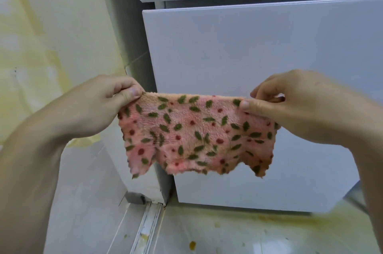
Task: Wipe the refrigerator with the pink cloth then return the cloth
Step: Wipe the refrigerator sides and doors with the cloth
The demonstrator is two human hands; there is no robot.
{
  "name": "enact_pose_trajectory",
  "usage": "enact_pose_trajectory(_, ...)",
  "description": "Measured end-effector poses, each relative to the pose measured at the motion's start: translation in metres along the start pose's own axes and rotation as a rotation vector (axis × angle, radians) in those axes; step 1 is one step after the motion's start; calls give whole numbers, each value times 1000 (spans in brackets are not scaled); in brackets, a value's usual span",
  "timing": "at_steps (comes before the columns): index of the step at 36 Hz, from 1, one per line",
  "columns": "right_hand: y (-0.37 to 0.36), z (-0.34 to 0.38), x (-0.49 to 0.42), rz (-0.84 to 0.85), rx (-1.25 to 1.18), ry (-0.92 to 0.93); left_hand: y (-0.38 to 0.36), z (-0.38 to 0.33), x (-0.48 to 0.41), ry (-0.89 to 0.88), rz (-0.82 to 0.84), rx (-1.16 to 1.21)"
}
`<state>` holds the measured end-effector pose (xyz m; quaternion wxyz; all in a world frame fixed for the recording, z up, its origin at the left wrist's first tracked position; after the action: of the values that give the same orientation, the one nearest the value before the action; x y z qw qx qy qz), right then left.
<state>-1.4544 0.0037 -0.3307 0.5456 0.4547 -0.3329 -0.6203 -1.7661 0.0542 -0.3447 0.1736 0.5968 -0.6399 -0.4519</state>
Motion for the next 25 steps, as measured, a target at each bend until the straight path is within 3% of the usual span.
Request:
enact_pose_trajectory(4, 4, -2, 1, -34, -117, -21, -2, 6, -1, 30, -5, 117)
enact_pose_trajectory(7, 3, -8, -6, -88, -344, 28, -2, 11, -1, 56, 26, 253)
enact_pose_trajectory(10, -3, -8, -10, -31, -625, 117, -12, 11, -2, 68, 88, 293)
enact_pose_trajectory(12, -9, -5, -13, 29, -735, 189, -29, 5, -4, 95, 165, 336)
enact_pose_trajectory(15, -21, 5, -15, 147, -861, 270, -65, -18, 0, -28, 369, 493)
enact_pose_trajectory(20, -27, 11, -14, 163, -768, 301, -109, -46, 7, -45, 481, 696)
enact_pose_trajectory(25, -30, 0, -22, -54, -452, 248, -122, -44, 11, 34, 603, 897)
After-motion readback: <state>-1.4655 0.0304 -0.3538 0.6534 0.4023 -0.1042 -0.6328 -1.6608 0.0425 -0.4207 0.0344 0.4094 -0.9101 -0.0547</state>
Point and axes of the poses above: each hand's wrist, its own x-axis away from the middle knuckle, its own y-axis out of the back of the hand, z = x × y, the point moved 3 cm from there along -x, towards the middle knuckle, and after that the axes turned 4 degrees about -z, right-handed, at the moved point
